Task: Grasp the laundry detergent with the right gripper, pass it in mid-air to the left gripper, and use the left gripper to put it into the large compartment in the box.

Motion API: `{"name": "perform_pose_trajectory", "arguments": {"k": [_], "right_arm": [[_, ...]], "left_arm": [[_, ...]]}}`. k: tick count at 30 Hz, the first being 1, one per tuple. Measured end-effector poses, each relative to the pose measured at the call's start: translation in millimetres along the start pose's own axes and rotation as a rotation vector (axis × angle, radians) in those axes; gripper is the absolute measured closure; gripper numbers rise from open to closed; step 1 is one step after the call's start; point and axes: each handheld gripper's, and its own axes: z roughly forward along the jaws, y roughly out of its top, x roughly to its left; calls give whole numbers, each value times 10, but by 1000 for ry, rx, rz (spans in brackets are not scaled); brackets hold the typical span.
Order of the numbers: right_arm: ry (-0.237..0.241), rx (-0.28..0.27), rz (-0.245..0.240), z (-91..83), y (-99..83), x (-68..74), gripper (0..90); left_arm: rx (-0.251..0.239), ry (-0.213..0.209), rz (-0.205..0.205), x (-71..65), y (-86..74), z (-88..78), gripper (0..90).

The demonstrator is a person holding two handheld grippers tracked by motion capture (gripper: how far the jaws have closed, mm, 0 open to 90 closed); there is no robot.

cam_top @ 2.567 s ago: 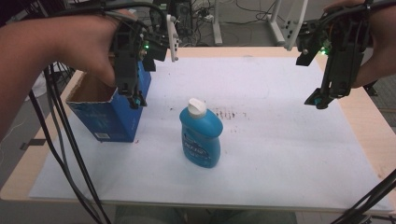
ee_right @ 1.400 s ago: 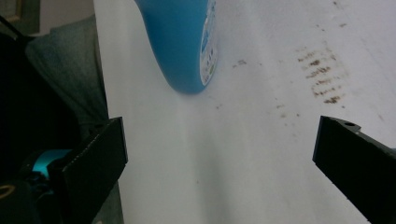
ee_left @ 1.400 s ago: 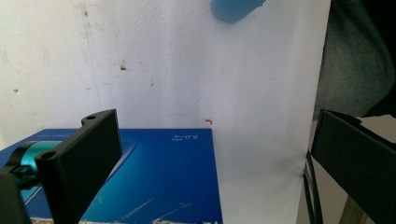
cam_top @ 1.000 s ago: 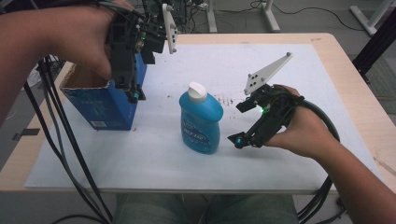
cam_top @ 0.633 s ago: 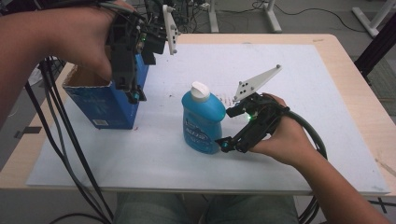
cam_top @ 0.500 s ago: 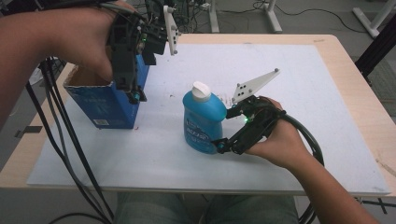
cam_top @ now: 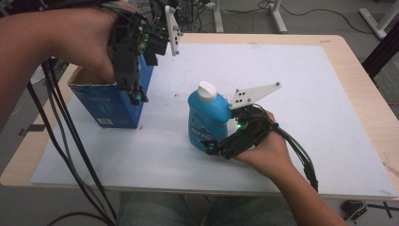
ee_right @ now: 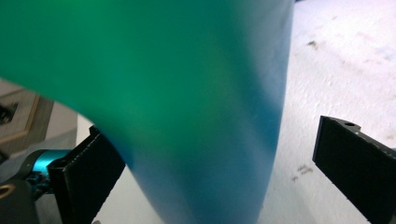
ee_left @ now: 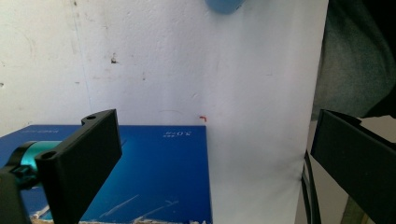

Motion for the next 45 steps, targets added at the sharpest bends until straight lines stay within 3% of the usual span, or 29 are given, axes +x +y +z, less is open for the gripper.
{"name": "perform_pose_trajectory", "arguments": {"k": [12, 16, 21, 32, 45], "right_arm": [[-64, -143, 6, 84, -118, 71, 58], [-74, -175, -2, 99, -145, 95, 133], [-101, -191, -20, 121, -151, 125, 135], [-126, -224, -33, 132, -152, 156, 244], [-123, -239, -56, 144, -156, 176, 308]], "left_arm": [[-3, 2, 1, 0, -4, 1, 17], [-3, 3, 2, 1, -9, 1, 17], [-3, 2, -3, 3, -27, 11, 18], [-6, 1, -5, -1, -54, 19, 17], [-2, -5, -9, -1, -62, 35, 17]]}}
